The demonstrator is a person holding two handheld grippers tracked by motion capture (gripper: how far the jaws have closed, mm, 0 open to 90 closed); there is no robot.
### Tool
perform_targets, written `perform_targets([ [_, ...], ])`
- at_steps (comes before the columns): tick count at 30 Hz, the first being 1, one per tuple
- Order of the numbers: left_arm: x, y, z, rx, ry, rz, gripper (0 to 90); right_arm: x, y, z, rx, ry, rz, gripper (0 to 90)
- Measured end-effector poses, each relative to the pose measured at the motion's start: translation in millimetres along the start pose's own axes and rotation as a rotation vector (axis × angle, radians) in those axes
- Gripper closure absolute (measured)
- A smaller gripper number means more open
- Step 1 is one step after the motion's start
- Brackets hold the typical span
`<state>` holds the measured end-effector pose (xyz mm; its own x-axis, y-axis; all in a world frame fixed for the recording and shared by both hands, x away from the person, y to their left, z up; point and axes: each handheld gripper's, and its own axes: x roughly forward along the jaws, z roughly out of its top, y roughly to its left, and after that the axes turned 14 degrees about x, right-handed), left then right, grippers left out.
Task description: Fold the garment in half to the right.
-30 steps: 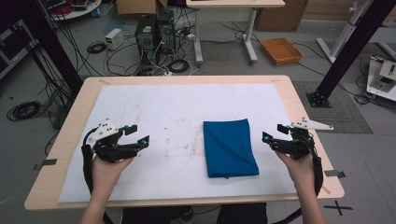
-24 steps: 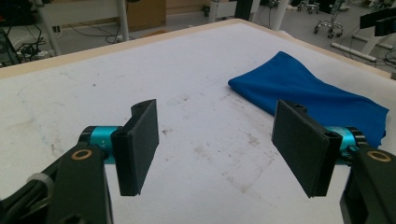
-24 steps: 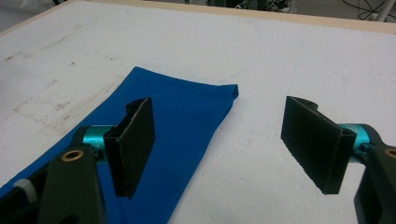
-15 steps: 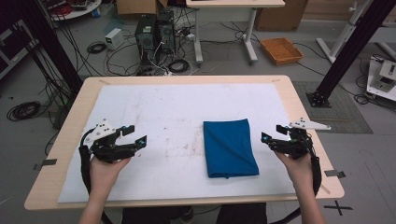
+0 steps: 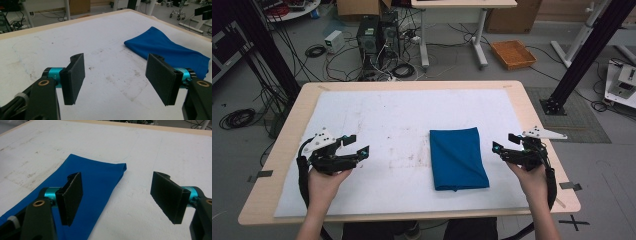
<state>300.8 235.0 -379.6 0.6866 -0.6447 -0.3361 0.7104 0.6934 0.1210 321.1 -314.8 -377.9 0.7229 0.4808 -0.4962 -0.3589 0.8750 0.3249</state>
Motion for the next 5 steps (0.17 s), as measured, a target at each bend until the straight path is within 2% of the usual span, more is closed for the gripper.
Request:
perform_targets([
  [5, 0.8, 0.0, -0.1, -0.001, 0.000, -0.001, 32.0, -0.7, -0.9, 0.5, 0.004, 0.002, 0.001, 25.9],
])
